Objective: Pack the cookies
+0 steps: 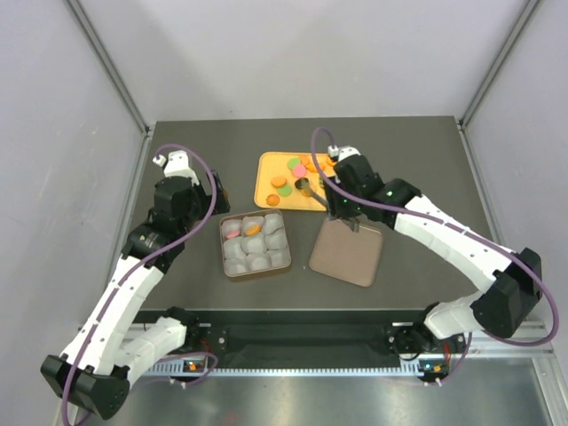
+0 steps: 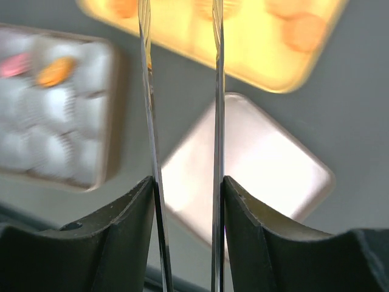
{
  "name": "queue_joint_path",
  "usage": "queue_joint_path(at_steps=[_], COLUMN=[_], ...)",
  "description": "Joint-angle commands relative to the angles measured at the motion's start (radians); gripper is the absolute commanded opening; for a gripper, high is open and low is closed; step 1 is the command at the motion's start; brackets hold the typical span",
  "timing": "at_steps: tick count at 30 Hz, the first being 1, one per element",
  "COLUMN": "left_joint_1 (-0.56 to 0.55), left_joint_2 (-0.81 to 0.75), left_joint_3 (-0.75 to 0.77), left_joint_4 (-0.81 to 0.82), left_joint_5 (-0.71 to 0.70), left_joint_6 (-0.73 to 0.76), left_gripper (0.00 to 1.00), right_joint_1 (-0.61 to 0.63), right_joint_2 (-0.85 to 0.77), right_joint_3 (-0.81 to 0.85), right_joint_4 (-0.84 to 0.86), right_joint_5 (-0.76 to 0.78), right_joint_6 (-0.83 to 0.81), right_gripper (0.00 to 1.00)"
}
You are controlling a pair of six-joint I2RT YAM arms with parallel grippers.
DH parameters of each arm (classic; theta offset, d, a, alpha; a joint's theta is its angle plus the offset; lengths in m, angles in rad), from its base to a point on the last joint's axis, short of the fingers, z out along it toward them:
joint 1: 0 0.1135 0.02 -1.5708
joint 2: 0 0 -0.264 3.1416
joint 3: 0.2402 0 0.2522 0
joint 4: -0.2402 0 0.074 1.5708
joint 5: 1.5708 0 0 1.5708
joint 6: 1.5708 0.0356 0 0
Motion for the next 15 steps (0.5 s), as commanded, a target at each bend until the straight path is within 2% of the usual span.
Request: queue_joint_path(at_steps=[1,5,15], left_joint_1=[0.006,0.007,0.012], left_joint_2=[-0.016,-0.011,-0.014], left_joint_3=[0.001,-0.012,-0.027], left_joint_4=[0.067,0.076,0.079], left_joint_5=[-0.009,-0.006,-0.004], left_joint_6=[0.019,0.02,0.023], left_gripper=[0.99,0.99,0.99], right_joint_1=[-0.093,-0.188,-0.22], right_joint_2=[-0.032,0.02,0.126], right_joint_3=[-0.032,-0.053,-0.03], right_joint_4=[0.001,0.027,0.036], right_joint_5=[0.053,0.036,0.119], right_joint_6=[-0.044,-0.078,-0.101], right_gripper=[0.47,0.45,0.44])
